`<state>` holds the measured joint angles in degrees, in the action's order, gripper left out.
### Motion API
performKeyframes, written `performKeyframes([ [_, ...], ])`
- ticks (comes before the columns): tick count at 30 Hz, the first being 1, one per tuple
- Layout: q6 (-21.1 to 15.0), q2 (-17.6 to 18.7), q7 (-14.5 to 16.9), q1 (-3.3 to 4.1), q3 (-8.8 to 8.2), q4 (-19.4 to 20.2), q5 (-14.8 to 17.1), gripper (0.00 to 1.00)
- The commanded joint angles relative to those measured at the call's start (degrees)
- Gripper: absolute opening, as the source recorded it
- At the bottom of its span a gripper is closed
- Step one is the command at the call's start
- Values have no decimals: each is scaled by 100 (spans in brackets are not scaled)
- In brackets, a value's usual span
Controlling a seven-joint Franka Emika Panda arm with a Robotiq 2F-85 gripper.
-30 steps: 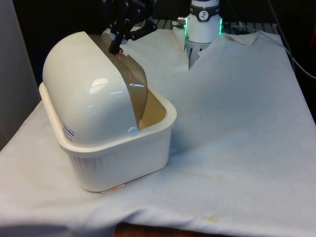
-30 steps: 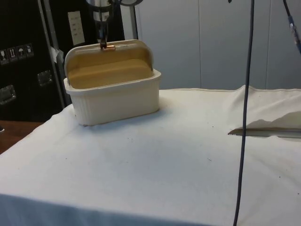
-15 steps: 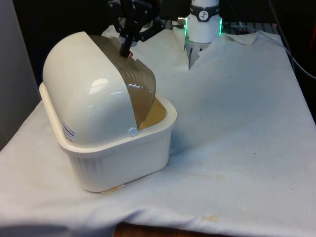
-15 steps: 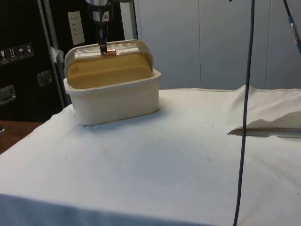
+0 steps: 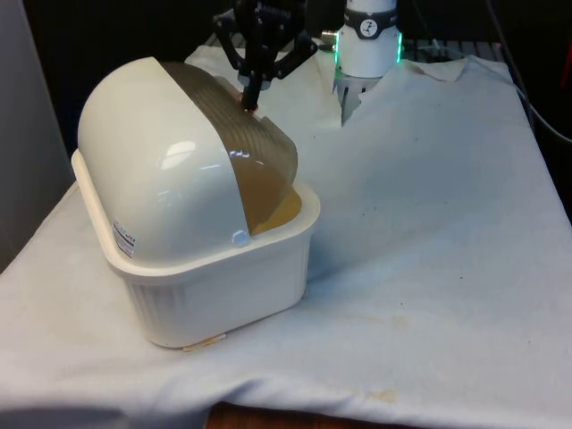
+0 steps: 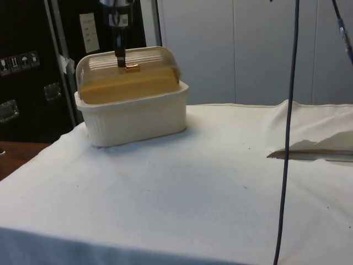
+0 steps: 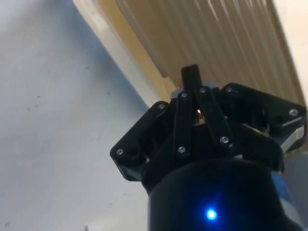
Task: Open the lid, then close it.
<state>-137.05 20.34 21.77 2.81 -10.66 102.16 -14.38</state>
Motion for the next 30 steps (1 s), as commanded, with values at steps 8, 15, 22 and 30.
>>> performKeyframes([
  [8, 223, -29, 395, -29, 92, 17, 487, 0],
  [15, 458, -103, 625, -11, 109, 69, 837, 0],
  [22, 670, -138, 733, 17, 115, 80, 1089, 0],
  [30, 802, -286, 831, 40, 149, 269, 1387, 0],
])
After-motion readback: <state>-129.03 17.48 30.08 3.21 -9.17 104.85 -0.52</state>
